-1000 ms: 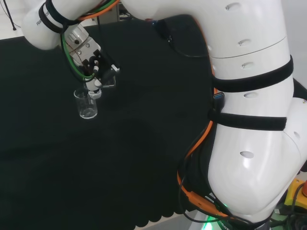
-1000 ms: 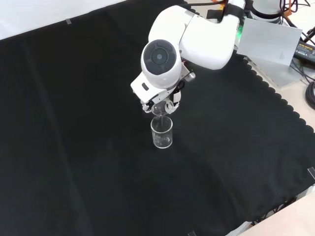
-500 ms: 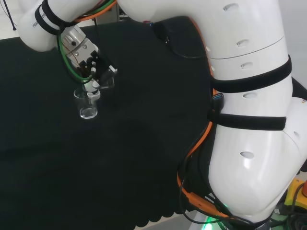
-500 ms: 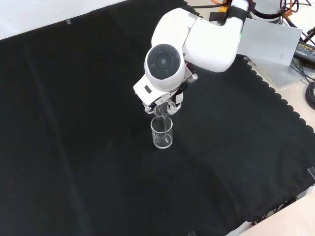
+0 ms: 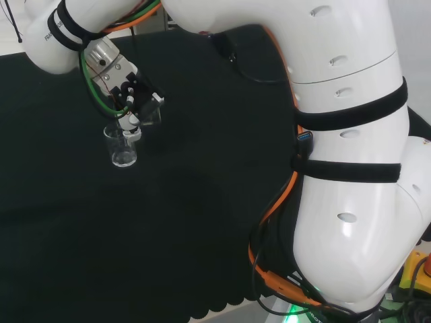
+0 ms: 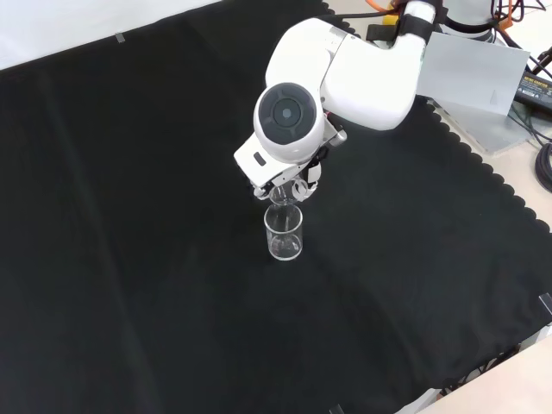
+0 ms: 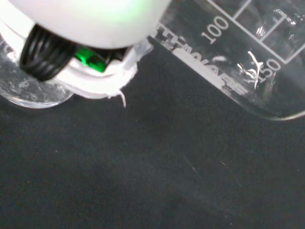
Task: Pour the water from the handheld beaker into the one on the table.
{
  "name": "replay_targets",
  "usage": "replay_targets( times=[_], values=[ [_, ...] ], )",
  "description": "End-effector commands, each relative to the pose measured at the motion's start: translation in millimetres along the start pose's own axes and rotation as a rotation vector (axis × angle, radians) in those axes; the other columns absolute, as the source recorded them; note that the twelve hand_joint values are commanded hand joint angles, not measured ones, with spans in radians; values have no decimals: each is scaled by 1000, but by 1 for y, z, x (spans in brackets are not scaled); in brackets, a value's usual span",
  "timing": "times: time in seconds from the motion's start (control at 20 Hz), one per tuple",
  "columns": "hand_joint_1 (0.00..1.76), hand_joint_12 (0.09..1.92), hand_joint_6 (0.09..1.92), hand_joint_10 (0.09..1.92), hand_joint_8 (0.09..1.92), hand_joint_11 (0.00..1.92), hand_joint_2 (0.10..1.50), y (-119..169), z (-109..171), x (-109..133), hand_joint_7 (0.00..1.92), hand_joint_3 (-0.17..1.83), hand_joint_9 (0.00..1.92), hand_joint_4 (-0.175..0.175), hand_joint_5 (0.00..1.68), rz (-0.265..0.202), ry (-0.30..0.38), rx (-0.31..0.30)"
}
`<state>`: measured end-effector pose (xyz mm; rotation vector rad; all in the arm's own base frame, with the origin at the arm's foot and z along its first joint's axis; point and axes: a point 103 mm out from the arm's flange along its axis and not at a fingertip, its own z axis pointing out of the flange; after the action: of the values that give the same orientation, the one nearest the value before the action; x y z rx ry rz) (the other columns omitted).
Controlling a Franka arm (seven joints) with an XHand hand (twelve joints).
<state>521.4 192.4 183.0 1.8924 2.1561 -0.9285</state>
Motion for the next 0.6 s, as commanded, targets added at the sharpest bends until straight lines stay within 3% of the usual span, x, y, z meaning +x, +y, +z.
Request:
replay_targets(
  times=[0.05, 0.6],
  values=[
    [1192, 756, 638, 613, 459, 1390, 608, -4, -9, 10, 1666, 724, 1549, -97, 1310, -5, -21, 4],
    [1189, 764, 670, 625, 491, 1382, 610, -3, -8, 10, 1652, 732, 1542, -89, 1296, 14, -43, 10]
  ],
)
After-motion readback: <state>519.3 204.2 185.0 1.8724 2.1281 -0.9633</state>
